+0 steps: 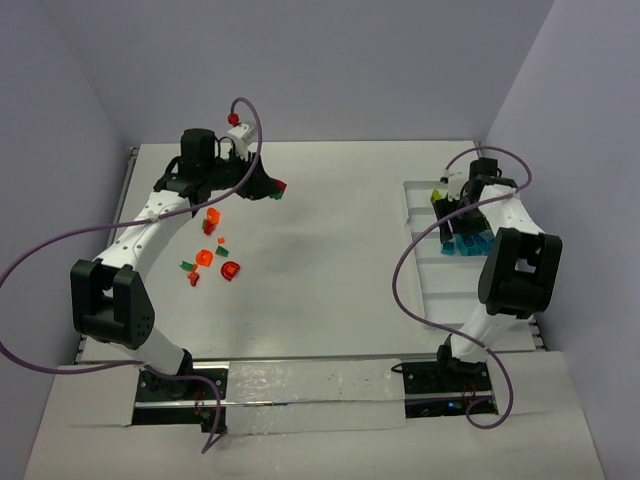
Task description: Sort the legos into containers by color
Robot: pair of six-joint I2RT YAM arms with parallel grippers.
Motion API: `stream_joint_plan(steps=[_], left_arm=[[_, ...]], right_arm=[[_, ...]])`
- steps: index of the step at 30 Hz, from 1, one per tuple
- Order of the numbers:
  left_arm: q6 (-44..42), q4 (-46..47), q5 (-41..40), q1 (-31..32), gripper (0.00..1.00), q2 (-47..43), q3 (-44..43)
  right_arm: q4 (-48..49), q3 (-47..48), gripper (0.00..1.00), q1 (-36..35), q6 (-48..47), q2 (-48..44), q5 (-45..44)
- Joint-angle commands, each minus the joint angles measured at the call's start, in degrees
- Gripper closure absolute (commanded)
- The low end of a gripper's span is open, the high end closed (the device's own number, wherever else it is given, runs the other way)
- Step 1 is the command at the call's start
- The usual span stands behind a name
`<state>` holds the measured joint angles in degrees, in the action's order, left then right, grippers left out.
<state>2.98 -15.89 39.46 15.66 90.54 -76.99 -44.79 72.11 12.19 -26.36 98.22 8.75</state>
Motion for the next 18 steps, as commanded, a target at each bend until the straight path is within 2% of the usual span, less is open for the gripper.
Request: stream_joint_plan(steps=[1, 3, 4, 5, 7, 10, 12, 13, 15, 16, 18], left_arm=[[10.62, 6.46, 2.21, 0.08, 1.0, -0.81, -4.23], [20.63, 8.94, 2.66, -0.19, 1.0, 0.23, -5.52], [27.81, 11.89, 2.97, -0.19, 1.0, 1.34, -6.8], [31.26, 13.91, 4.52, -0.3, 1.0, 2.02, -7.43], [34.36, 18.15, 5.83, -0.3, 1.0, 2.78, -8.26], [39.99, 23.65, 9.34, -0.94, 1.0, 4.64, -10.11], [54.44, 43.46, 18.94, -2.41, 1.0, 5.59, -5.61], [60.0, 52.86, 21.46, -2.84, 1.0, 5.86, -3.58], [72.47, 78.45, 23.98, -3.44, 1.0, 6.66, 1.3], [73.83, 84.47, 23.92, -3.37, 1.0, 6.82, 2.09], [73.32, 85.16, 23.91, -3.19, 1.0, 6.53, 2.2]], right_arm=[[-3.03, 7.47, 0.3, -1.02, 2.03, -7.43, 7.5], [-1.91, 9.59, 0.28, -2.32, 3.77, -10.24, 14.51], [-0.29, 11.31, 0.26, -4.79, 5.53, -11.76, 19.25], [1.1, 12.59, 0.23, -7.0, 8.03, -12.24, 21.34], [3.76, 14.35, 0.22, -9.67, 10.35, -12.31, 23.6], [7.97, 19.7, 0.21, -17.38, 15.03, -10.6, 28.78], [12.27, 22.45, 0.21, -21.18, 19.28, -8.92, 34.14], [13.58, 23.4, 0.21, -22.26, 20.8, -8.27, 35.37], [18.41, 26.5, 0.21, -25.46, 26.06, -5.86, 38.3], [19.51, 27.28, 0.22, -26.09, 29.13, -5.31, 39.84], [22.64, 29.38, 0.23, -28.09, 31.67, -3.54, 41.64]])
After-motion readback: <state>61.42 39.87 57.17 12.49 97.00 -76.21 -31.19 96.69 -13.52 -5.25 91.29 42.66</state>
